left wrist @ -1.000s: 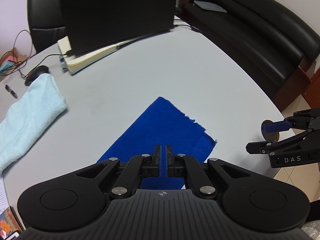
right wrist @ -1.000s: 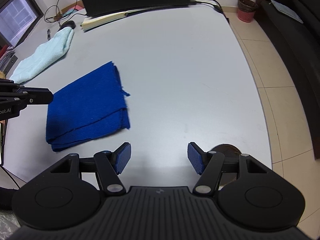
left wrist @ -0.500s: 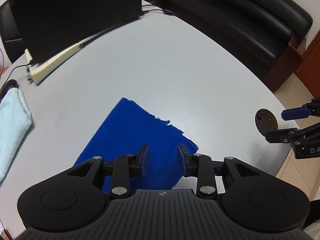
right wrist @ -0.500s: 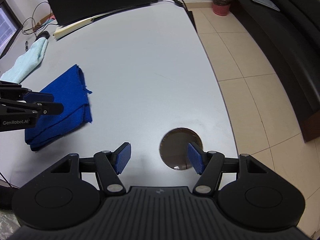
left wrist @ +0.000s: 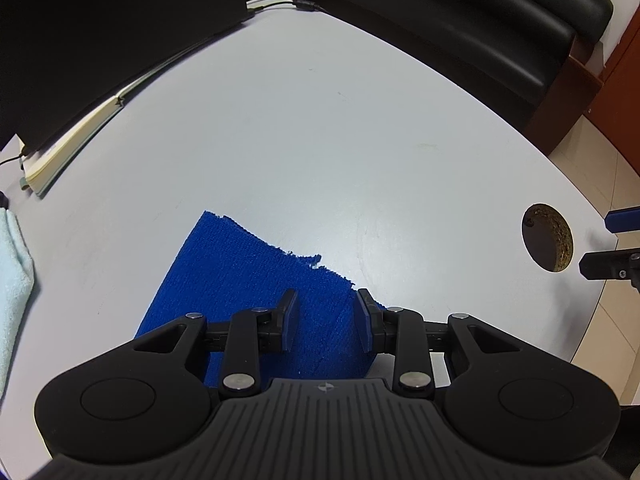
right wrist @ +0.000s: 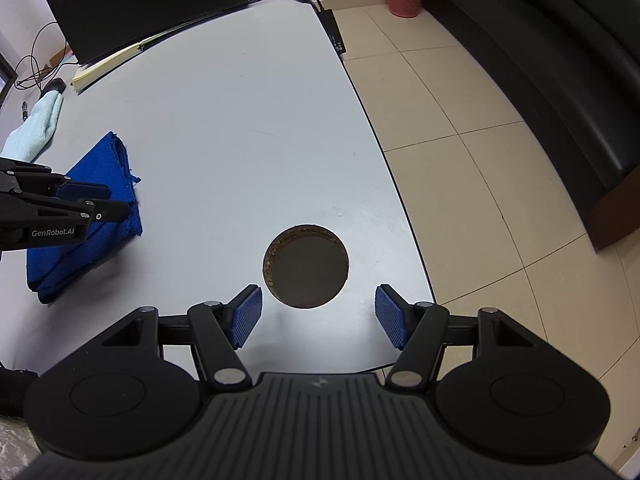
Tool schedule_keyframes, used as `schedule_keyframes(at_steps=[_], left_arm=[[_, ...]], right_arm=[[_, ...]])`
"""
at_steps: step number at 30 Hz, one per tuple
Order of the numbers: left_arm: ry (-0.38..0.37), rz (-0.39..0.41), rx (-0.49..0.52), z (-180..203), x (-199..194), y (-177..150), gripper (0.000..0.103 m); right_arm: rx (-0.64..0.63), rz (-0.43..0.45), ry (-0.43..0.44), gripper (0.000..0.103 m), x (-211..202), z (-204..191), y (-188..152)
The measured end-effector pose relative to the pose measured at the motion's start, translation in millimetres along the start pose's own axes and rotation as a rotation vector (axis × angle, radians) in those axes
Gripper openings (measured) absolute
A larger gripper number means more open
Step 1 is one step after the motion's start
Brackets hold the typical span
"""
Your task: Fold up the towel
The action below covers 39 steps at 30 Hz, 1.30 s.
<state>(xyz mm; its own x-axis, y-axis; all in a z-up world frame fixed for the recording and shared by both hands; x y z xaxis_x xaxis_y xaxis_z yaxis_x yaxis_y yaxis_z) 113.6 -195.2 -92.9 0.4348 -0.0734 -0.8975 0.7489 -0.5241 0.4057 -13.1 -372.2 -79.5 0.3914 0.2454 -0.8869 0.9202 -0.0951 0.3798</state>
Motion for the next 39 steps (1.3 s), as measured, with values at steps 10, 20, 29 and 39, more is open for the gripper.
schedule_keyframes(at_steps=[10, 20, 29, 39], left_arm=[[-0.001, 0.018, -0.020, -4.3, 2.2, -5.5, 0.019], [-0.121, 0.006, -0.233, -37.0, -9.8, -11.8, 0.007], [-0.167, 0.043, -0.365, -67.5, -29.6, -20.0, 0.006], [-0.171, 0.051, -0.442, -93.1, -52.2, -36.7, 0.006]], right_arm=[[0.007, 0.003, 0.002, 0.064, 1.9, 2.7, 2.4], [-0.026, 0.006, 0.020, 0.064, 6.9, -6.9, 12.9], [-0.085, 0.006, 0.063, 0.064, 13.2, -30.1, 25.2], [-0.205, 0.012, 0.215, 0.064, 22.2, -88.9, 40.7]])
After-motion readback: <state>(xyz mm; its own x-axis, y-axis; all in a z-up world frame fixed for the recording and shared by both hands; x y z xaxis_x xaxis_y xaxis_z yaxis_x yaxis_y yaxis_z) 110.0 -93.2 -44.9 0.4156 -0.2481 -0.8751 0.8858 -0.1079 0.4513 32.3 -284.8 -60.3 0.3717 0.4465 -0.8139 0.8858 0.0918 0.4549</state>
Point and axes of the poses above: each gripper's, at about its wrist camera, not at the fingertips, and x roughly the way its jaws point, z to its right, y to its top, the point moved 6 cm from there along x, roughly the way its jaws point, and after that the axes turned 10 degrees about y, right-handed, at the moved point
